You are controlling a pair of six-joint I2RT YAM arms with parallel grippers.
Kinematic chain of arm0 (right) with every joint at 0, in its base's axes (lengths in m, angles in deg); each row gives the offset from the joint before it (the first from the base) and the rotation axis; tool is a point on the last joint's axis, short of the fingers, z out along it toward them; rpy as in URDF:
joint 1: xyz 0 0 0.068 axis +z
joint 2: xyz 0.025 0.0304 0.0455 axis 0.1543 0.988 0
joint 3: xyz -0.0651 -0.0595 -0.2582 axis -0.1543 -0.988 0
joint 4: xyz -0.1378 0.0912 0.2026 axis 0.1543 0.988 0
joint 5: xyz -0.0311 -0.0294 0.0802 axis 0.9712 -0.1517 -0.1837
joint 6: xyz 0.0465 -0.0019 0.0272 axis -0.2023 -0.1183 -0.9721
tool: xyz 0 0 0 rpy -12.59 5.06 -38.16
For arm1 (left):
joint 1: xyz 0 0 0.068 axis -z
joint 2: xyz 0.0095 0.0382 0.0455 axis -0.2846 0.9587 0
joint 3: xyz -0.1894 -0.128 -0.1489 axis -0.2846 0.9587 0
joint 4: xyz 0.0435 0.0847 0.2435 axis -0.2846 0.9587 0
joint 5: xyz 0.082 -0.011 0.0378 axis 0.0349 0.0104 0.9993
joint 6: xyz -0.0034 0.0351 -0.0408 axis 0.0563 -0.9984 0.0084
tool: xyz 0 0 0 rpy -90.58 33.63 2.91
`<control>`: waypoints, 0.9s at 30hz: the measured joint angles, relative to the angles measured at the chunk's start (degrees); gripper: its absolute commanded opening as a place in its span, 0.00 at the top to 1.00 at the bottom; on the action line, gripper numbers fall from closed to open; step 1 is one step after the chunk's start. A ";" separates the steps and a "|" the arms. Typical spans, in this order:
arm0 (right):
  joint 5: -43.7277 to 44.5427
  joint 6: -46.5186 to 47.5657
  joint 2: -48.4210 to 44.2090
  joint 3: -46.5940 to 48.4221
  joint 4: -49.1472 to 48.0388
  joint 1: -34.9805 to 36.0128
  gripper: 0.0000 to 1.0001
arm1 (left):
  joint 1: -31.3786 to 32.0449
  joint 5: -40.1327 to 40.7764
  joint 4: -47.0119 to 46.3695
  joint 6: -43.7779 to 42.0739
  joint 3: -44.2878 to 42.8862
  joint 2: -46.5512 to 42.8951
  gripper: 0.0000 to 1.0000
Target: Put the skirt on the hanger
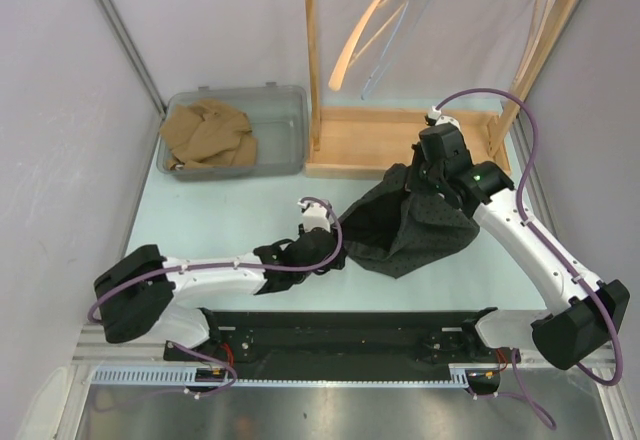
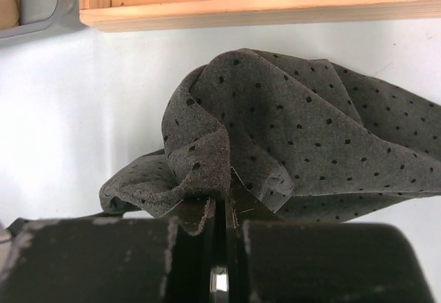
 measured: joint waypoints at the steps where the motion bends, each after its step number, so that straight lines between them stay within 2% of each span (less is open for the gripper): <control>1: -0.33 -0.02 0.00 0.00 -0.02 -0.07 1.00 | 0.00 0.35 -0.09 -0.50 -0.42 0.90 0.47; 8: -1.79 -0.17 0.00 0.00 -0.02 -0.26 1.00 | -0.17 1.42 -1.84 -1.84 -2.32 4.50 0.59; 11: -2.01 -0.20 0.00 0.00 -0.04 -0.31 1.00 | -0.70 1.51 -2.78 -2.08 -2.89 5.38 0.67; 15: -2.16 -0.39 -0.02 0.00 -0.02 -0.55 1.00 | -1.49 1.55 -3.87 -2.29 -3.98 7.54 0.68; 19: -2.25 -0.42 -0.28 0.00 0.00 -0.94 1.00 | -2.29 1.53 -4.11 -2.27 -4.00 8.79 0.63; 21: -2.38 -0.42 -0.55 0.00 0.00 -1.27 1.00 | -2.64 1.55 -4.15 -2.25 -4.02 9.16 0.65; 22: -2.43 -0.42 -0.66 0.00 0.00 -1.44 1.00 | -2.82 1.57 -4.15 -2.25 -4.02 9.33 0.69; 23: -2.58 -0.42 -0.76 0.00 0.02 -1.62 1.00 | -2.95 1.55 -4.17 -2.25 -4.02 9.46 0.81; 25: -2.75 -0.42 -0.96 0.00 0.07 -1.95 1.00 | -3.26 1.46 -4.20 -2.27 -4.04 9.70 0.97; 27: -2.97 -0.39 -1.14 0.00 0.13 -2.29 1.00 | -3.39 1.31 -3.80 -2.32 -4.57 9.88 1.00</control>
